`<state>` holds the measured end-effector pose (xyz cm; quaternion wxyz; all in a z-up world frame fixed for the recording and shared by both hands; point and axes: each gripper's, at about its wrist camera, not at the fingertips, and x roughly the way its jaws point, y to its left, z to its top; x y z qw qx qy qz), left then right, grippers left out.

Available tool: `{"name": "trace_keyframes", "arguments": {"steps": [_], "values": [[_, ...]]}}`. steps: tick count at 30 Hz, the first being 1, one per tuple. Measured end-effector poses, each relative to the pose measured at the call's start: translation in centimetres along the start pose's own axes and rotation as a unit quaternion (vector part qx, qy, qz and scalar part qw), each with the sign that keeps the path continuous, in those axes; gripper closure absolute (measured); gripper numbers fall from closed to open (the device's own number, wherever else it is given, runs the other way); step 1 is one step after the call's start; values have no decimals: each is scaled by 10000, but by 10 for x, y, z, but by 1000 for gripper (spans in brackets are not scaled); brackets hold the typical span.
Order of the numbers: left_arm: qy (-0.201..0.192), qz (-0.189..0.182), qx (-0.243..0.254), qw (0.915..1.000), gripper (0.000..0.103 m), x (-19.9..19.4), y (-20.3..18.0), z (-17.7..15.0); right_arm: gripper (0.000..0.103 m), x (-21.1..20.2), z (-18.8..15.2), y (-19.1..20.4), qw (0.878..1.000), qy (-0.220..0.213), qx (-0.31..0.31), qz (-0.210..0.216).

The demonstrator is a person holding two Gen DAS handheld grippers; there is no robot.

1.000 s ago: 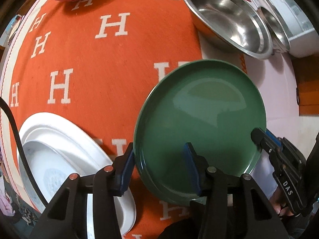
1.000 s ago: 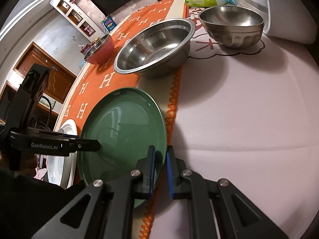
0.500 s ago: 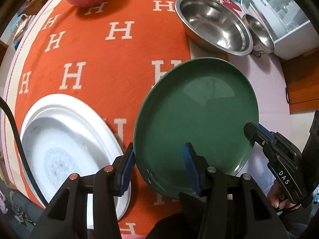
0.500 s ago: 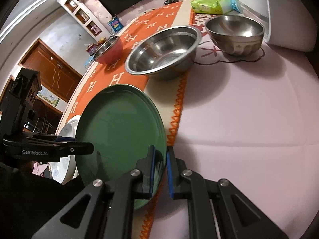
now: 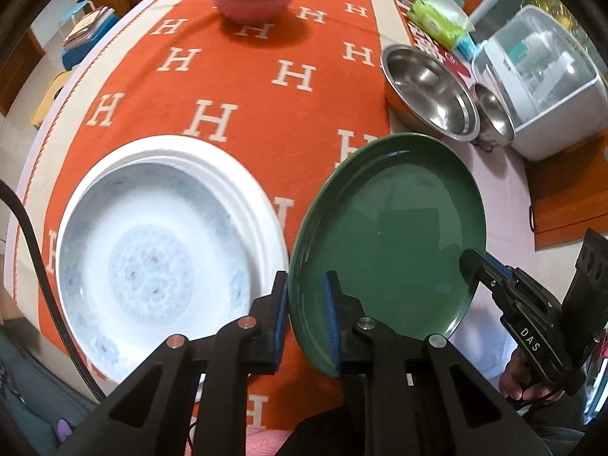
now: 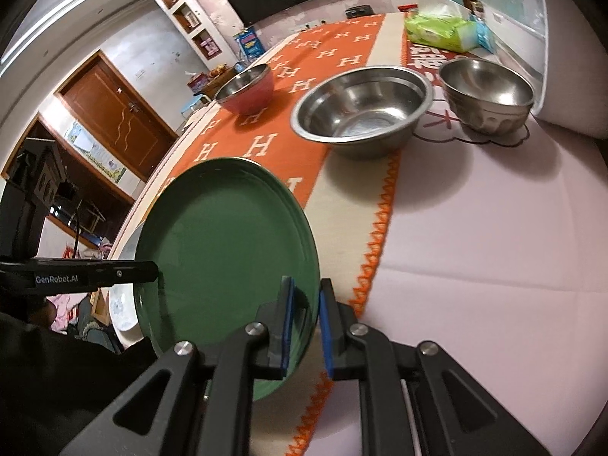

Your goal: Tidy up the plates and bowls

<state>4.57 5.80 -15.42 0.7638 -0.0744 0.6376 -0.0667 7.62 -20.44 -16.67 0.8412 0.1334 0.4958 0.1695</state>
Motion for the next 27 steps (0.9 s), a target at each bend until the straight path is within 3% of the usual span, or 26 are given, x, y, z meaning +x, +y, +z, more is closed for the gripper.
{"name": "trace_keyframes", "arguments": {"steps": [11, 27], "values": [[-269, -72, -311, 9991, 89, -8, 20, -2, 90, 0, -1, 36, 9989, 11, -472, 22], [-319, 116, -665, 9972, 89, -19, 90, -7, 90, 32, -5, 106, 9939, 313, -1055, 62]]}}
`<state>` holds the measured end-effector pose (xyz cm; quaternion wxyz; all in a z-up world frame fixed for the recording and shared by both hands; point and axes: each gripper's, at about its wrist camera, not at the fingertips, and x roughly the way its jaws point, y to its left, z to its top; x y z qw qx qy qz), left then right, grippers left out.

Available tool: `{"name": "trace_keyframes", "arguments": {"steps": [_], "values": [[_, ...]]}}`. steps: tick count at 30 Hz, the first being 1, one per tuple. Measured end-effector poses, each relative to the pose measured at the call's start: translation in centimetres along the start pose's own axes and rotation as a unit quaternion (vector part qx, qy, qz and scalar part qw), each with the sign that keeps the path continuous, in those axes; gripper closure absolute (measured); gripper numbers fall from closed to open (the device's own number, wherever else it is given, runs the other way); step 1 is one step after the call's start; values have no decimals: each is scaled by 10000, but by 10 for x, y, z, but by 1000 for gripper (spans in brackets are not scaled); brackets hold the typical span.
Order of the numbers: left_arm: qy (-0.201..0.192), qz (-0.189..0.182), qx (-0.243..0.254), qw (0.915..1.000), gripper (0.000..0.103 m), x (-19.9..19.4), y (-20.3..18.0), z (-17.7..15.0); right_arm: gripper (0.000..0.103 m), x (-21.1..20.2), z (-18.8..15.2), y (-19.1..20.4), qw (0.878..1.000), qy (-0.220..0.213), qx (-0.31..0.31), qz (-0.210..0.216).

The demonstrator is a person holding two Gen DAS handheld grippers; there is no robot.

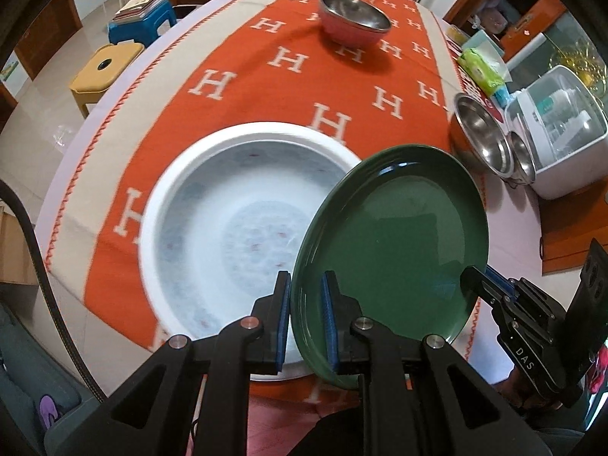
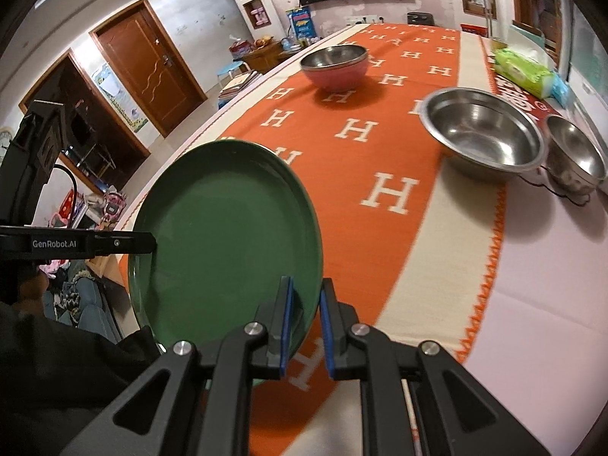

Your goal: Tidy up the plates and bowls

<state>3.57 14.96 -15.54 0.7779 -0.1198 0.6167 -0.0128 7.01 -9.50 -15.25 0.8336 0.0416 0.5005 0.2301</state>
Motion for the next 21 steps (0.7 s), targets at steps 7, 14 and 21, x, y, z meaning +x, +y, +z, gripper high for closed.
{"name": "trace_keyframes", "arguments": {"steps": [7, 14, 21], "values": [[56, 60, -117, 9999, 89, 2, 32, 7, 89, 18, 7, 28, 9998, 141, -120, 11], [205, 57, -71, 9997, 89, 9, 60, 16, 88, 33, 8, 54, 9996, 245, -133, -93], [312, 34, 147, 9994, 89, 17, 72, 29, 87, 42, 8, 69, 9993, 254, 11, -266]]}}
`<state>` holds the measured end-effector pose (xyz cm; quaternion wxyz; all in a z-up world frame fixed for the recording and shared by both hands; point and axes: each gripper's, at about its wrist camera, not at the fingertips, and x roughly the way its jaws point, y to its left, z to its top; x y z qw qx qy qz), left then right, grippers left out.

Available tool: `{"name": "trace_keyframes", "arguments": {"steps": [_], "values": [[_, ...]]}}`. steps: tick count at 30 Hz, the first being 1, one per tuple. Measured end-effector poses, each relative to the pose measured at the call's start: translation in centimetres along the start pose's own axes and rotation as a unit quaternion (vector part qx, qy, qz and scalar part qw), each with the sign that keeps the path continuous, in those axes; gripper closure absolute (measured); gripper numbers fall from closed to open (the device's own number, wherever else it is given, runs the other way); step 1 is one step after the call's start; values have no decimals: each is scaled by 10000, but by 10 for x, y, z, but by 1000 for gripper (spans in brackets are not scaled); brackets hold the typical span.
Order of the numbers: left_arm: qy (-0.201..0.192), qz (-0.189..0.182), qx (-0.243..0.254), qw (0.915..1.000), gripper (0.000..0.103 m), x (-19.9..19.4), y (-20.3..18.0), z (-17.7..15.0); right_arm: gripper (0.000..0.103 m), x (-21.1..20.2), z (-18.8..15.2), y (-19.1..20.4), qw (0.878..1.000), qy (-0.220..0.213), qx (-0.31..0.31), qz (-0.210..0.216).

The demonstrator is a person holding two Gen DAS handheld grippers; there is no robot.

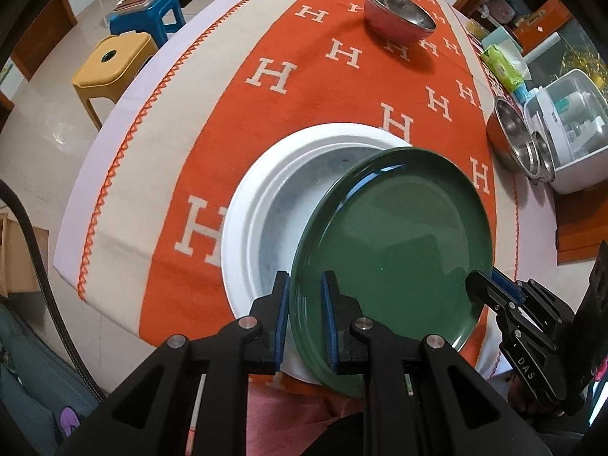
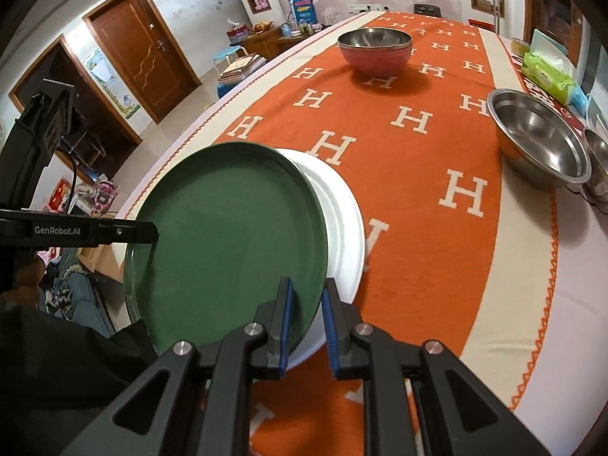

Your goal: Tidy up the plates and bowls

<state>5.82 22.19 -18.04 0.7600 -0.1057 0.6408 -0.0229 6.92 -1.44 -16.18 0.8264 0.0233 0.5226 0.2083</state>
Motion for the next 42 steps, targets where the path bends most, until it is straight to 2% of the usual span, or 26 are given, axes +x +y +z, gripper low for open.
{"name": "trace_keyframes", "arguments": {"steps": [21, 24, 27, 29, 32, 38, 42], "values": [[402, -213, 1011, 9938, 89, 26, 2, 37, 85, 18, -3, 15, 9927, -127, 987, -680], [420, -241, 1192, 9917, 87, 27, 0, 38, 81, 18, -5, 17, 9908, -191, 1117, -737], [416, -281, 1340, 9897, 87, 25, 0, 37, 70, 18, -6, 22, 9899, -275, 1186, -732], [395, -302, 1445, 9882, 86, 23, 0, 36, 66, 17, -7, 26, 9889, -323, 1220, -784], [313, -201, 1599, 9864, 78, 19, 0, 35, 65, 16, -10, 29, 9874, -378, 1309, -805], [84, -355, 1848, 9821, 76, 5, 2, 32, 59, 11, -15, 38, 9834, -616, 1453, -894], [-101, -366, 2104, 9769, 75, -7, -2, 26, 58, 7, -20, 45, 9814, -756, 1503, -926]]}}
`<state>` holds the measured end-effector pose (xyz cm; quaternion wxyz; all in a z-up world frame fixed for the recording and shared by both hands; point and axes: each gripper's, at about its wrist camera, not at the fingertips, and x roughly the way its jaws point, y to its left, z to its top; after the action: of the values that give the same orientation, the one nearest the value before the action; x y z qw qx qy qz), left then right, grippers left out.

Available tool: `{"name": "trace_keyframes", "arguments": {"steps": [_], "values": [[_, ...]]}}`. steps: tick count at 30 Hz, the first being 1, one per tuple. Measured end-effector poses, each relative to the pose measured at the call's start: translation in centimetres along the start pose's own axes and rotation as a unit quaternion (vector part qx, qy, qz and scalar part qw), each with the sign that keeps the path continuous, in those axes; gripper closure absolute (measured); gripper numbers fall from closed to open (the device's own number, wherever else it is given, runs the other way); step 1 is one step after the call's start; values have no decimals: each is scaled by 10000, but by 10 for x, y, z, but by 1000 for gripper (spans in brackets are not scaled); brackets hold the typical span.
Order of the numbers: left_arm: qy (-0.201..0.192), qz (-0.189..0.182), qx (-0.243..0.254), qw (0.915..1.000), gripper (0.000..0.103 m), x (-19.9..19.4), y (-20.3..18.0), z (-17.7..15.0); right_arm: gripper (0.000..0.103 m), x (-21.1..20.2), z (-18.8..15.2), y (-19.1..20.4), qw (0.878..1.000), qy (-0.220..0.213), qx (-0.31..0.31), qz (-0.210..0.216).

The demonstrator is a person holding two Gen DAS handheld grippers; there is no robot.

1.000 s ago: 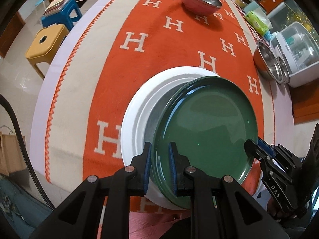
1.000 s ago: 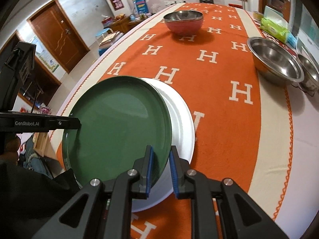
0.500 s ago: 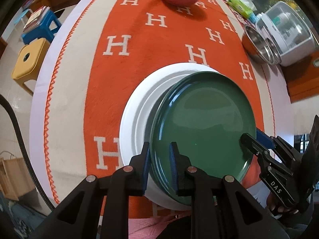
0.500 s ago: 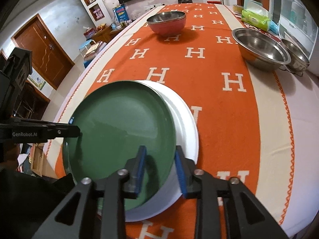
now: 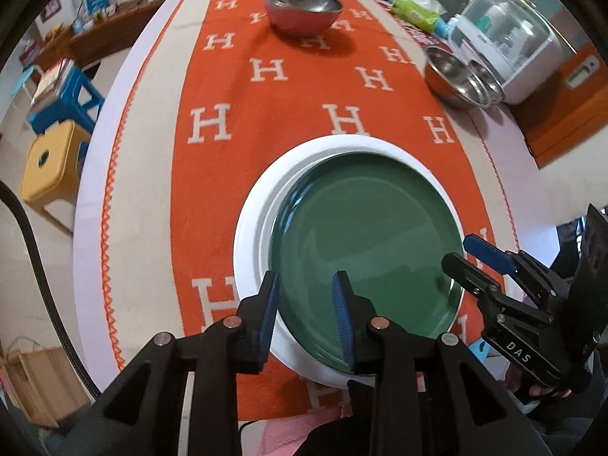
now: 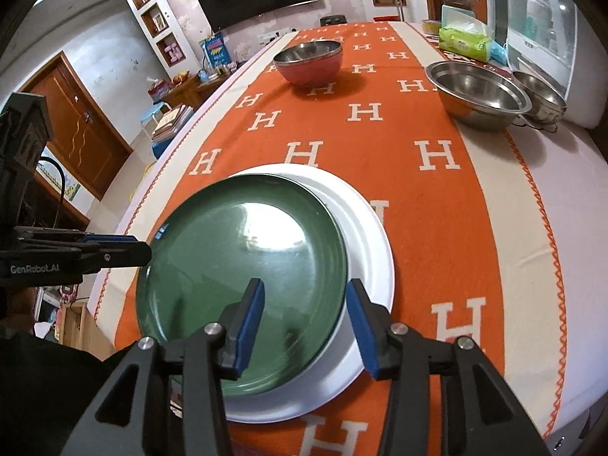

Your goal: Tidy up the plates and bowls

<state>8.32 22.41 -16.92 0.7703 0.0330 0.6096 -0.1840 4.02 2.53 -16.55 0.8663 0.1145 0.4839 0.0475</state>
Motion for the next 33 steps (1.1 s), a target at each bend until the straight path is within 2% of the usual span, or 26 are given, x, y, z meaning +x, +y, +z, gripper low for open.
{"name": "trace_keyframes", "arguments": {"steps": [5, 14, 17, 21, 28, 33], "values": [[-98, 60, 241, 9996, 71, -7, -11, -2, 58, -6, -6, 2, 9999, -111, 36, -46], [-352, 118, 548, 9978, 49, -18, -35, 6, 58, -30, -9, -9, 9983, -469, 182, -288], [-485, 62, 673, 9965, 45, -23, -47, 11, 58, -38, -10, -17, 9975, -526, 243, -416], [-591, 10, 889, 9943, 34, -28, -68, 17, 58, -50, -7, -31, 9961, -632, 322, -524], [-638, -69, 1305, 9894, 26, -33, -108, 26, 57, -73, 1, -55, 9945, -737, 321, -673], [-630, -45, 1448, 9874, 24, -34, -137, 39, 44, -87, 9, -71, 9933, -831, 278, -759]]}}
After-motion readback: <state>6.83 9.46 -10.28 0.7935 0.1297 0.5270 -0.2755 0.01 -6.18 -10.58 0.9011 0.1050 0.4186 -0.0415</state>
